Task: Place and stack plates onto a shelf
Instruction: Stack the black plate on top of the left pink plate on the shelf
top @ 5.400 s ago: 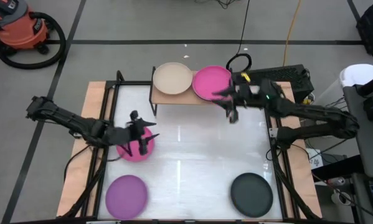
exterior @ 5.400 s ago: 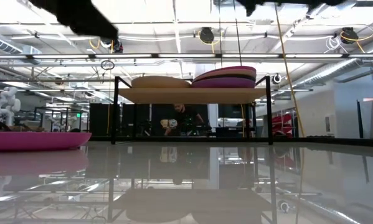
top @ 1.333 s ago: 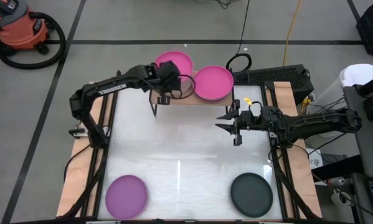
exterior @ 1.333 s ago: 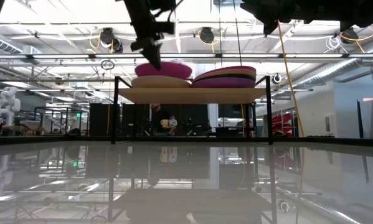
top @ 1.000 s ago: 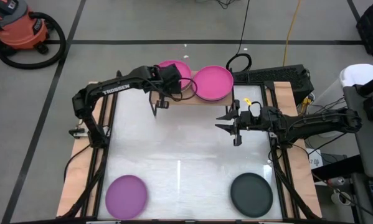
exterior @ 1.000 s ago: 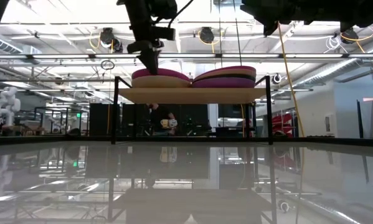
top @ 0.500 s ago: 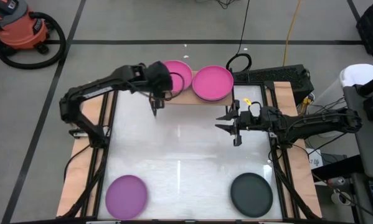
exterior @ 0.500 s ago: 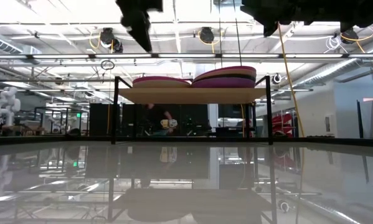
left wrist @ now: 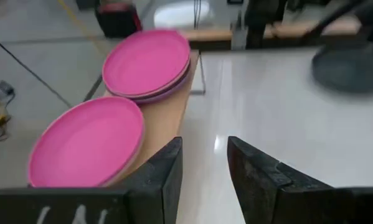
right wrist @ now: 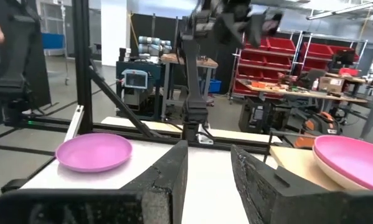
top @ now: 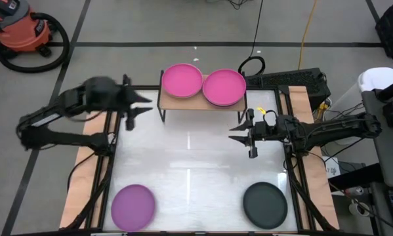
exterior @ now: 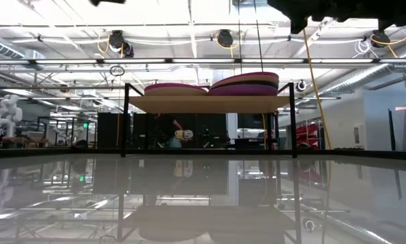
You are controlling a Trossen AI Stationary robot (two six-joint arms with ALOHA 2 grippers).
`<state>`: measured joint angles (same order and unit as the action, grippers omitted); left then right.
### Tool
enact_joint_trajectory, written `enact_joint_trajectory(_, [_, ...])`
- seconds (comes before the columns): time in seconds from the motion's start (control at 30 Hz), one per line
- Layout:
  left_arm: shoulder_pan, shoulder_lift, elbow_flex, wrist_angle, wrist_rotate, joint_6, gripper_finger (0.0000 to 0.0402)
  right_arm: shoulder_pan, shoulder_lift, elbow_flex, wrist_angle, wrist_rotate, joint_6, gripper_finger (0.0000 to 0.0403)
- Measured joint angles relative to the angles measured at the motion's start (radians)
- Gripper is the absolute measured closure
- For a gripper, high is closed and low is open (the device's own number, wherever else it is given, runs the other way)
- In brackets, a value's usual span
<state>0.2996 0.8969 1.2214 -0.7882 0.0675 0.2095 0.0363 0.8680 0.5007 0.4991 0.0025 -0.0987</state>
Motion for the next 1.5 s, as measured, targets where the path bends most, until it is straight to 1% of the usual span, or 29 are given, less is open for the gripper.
enact_joint_trajectory(0.17, [-0.052,-0.246,-0.256,0.171,0.0,-0.086,0.027,0.001,-0.04,0.0,-0.032,0.0,0.026,0.0298])
enact_joint_trajectory(0.3, [-0.082,-0.389,-0.428,0.304,0.0,-0.151,0.027,0.001,-0.05,0.0,-0.102,0.001,0.034,0.0298])
enact_joint_trajectory(0.43, [-0.102,-0.469,-0.589,0.451,-0.001,-0.187,0.027,0.001,-0.052,0.0,-0.158,0.001,0.058,0.0298])
enact_joint_trajectory(0.57, [-0.111,-0.49,-0.701,0.586,-0.001,-0.189,0.027,0.001,-0.052,0.001,-0.204,0.0,0.087,0.0298])
enact_joint_trajectory(0.67, [-0.111,-0.49,-0.739,0.637,0.0,-0.189,0.027,0.004,-0.052,0.038,-0.317,-0.002,0.1,0.0298])
enact_joint_trajectory(0.83, [-0.112,-0.491,-0.769,0.672,0.018,-0.212,0.027,0.018,-0.036,0.122,-0.493,-0.001,0.117,0.0298])
enact_joint_trajectory(1.03, [-0.133,-0.491,-0.845,0.764,0.037,-0.222,0.027,0.053,0.0,0.133,-0.564,-0.003,0.112,0.0298])
enact_joint_trajectory(1.13, [-0.148,-0.491,-0.872,0.827,0.038,-0.251,0.027,0.068,0.011,0.133,-0.611,-0.003,0.149,0.0298])
enact_joint_trajectory(1.3, [-0.168,-0.491,-0.875,0.848,0.038,-0.248,0.027,0.102,0.011,0.133,-0.619,-0.004,0.182,0.0298])
enact_joint_trajectory(1.5, [-0.172,-0.491,-0.875,0.85,0.038,-0.25,0.027,0.127,0.011,0.133,-0.638,-0.003,0.184,0.0298])
